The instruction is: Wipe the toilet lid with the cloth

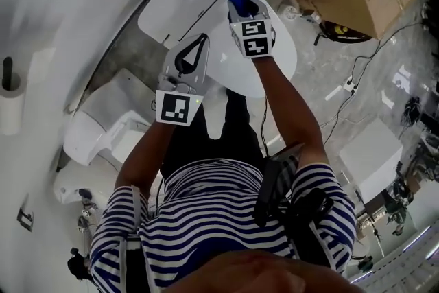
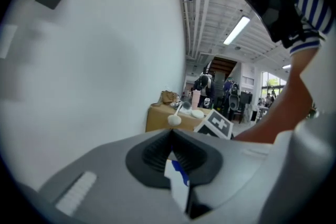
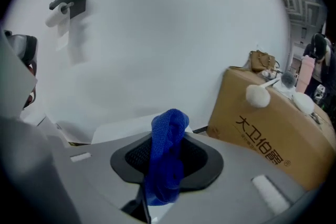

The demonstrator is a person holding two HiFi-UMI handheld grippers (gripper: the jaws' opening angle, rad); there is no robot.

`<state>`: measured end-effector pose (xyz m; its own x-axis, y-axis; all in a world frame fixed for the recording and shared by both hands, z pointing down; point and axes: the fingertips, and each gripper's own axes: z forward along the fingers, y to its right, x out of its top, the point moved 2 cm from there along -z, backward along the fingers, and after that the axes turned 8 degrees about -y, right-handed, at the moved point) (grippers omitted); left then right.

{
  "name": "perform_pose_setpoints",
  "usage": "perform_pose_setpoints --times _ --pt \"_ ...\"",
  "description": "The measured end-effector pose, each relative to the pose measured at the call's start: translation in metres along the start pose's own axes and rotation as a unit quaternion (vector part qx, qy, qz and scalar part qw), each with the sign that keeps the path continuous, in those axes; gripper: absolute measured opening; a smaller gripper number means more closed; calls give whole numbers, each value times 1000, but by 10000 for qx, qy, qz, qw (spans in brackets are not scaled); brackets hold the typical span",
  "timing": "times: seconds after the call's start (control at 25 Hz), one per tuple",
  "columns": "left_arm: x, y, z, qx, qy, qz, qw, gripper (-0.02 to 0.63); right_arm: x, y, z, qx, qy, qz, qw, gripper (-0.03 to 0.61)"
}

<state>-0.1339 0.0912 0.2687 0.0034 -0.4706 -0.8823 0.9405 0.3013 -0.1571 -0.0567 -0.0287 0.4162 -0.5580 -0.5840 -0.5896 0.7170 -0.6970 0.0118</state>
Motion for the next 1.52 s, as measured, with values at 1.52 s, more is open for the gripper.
perform_pose_setpoints --times 1.52 --pt "-74 -112 -2 318 -513 -136 9981 2 -1 -112 182 639 -443 -200 9968 115"
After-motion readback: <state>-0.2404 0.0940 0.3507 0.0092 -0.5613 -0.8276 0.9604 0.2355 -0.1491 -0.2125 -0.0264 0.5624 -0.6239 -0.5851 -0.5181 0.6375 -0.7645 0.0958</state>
